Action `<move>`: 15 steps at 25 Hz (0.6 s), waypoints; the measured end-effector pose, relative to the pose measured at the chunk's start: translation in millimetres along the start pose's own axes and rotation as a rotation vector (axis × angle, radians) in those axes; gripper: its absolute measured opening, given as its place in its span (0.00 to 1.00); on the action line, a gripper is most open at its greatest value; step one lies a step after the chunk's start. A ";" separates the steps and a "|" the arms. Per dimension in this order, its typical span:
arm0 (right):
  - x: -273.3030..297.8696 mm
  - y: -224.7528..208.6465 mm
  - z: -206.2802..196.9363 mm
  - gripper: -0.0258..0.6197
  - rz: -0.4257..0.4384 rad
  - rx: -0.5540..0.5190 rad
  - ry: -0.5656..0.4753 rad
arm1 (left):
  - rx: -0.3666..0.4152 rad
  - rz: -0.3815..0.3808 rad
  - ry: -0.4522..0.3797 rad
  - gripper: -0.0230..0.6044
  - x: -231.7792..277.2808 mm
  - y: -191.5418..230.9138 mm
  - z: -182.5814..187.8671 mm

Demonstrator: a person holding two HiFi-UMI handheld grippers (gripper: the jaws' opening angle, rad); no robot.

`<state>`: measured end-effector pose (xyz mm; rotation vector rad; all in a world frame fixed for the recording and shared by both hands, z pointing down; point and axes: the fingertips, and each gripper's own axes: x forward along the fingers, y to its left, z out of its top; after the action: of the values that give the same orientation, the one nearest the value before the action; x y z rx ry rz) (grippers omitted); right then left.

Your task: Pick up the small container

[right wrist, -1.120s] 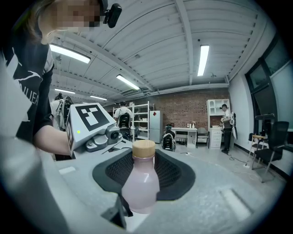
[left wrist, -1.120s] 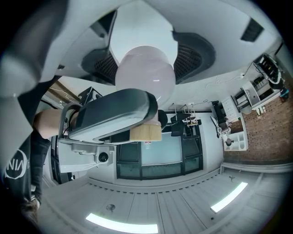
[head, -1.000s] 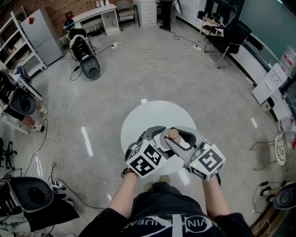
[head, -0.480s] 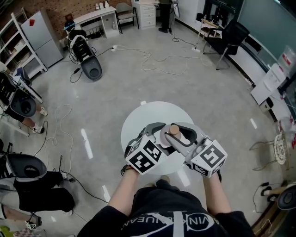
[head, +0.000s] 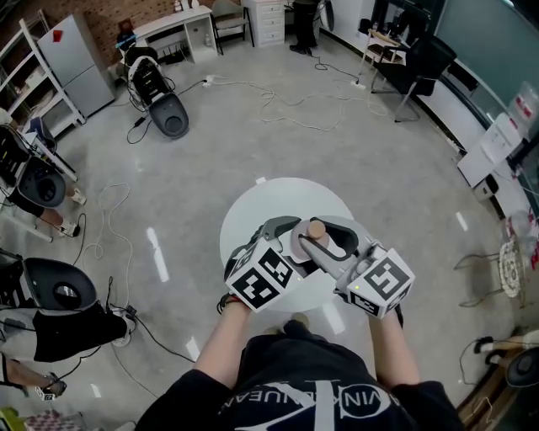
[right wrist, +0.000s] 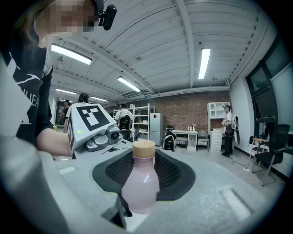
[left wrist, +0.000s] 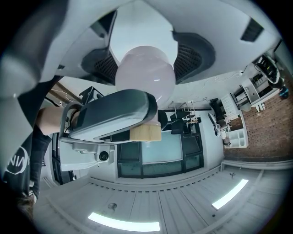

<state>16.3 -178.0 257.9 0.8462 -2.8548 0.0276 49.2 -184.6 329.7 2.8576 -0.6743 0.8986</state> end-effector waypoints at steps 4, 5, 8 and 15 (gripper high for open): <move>4.8 -1.2 0.6 0.26 0.005 0.006 0.004 | -0.007 -0.005 0.007 0.65 -0.8 4.0 -1.4; 4.6 -1.3 0.1 0.26 0.006 0.007 0.005 | -0.007 -0.006 0.008 0.65 -0.3 3.9 -1.8; 3.2 -1.9 -2.8 0.26 0.007 0.010 0.008 | -0.008 -0.011 0.013 0.65 2.3 2.2 -3.1; -1.3 0.6 -5.8 0.26 0.007 0.009 0.010 | -0.009 -0.014 0.017 0.65 3.6 -3.5 -4.4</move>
<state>17.9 -176.5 263.4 0.8354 -2.8507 0.0461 51.0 -181.9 335.6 2.8405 -0.6539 0.9140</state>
